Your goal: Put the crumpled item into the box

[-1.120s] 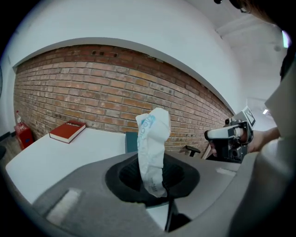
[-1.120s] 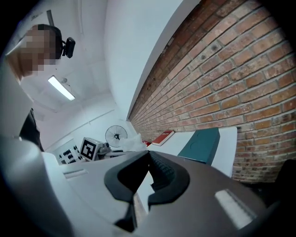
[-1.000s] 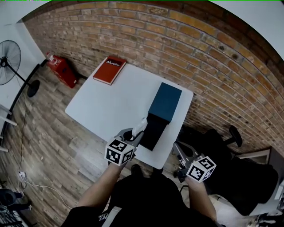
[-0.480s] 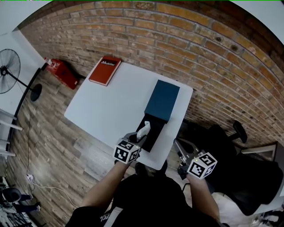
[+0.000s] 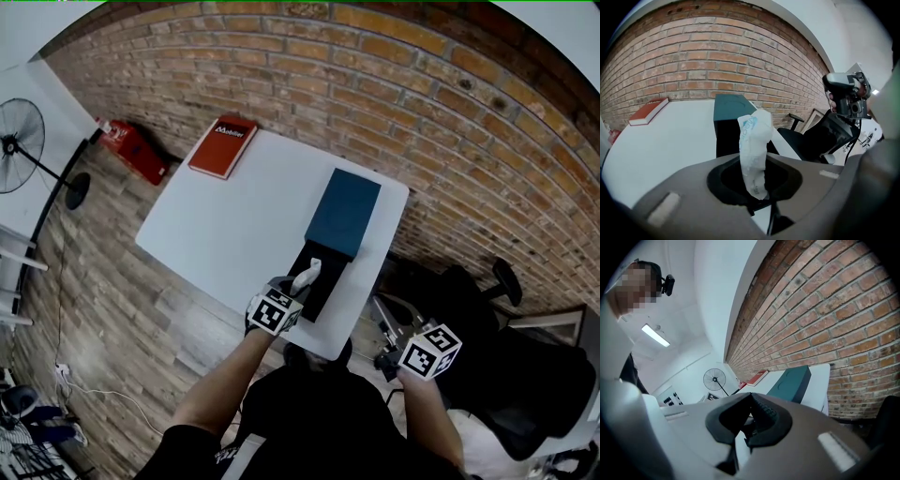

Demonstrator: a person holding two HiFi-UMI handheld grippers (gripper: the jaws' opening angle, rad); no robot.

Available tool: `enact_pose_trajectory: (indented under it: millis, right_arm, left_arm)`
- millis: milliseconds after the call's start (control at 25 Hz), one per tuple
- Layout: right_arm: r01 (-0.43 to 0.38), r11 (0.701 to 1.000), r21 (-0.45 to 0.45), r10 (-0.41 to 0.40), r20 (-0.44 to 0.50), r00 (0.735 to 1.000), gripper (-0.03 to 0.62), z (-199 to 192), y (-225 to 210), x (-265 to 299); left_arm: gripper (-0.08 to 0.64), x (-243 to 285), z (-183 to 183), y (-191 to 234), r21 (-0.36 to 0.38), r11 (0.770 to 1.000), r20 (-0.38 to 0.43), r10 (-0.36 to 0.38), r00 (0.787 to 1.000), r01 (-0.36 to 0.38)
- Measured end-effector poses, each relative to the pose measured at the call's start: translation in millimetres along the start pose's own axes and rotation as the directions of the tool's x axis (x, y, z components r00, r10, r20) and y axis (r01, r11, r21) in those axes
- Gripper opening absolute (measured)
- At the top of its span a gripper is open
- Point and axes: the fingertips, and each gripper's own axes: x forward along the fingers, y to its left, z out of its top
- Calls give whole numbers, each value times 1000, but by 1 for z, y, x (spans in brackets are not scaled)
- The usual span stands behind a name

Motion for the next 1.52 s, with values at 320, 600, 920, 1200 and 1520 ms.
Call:
enact_pose_trajectory:
  millis: [320,600,920,1200,1520]
  right_arm:
    - [27,1000,5,-27,-9,1000,-3,1,-13,-17]
    - [7,1000,-4,-7,-21,1000,-3,4,-10,-14]
    - [-17,1000,-13,16,-29,999,-3,13,-8,-11]
    - [-53,999,-14,52,-44,998,-3,13,-3,-2]
    - [-76,997,-21,75,-38,996,-3,22,1,5]
  left_arm:
    - [80,16,10,24,121,991,-63,59,996,-51]
    - [100,30,-9,14,225,974,-175,70,982,-29]
    - [166,21,-7,7,305,952,-173,92,981,-35]
    - [178,-2,-8,-8,387,922,-168,54,984,15]
    - [176,-11,-8,-28,346,934,-152,-35,988,86]
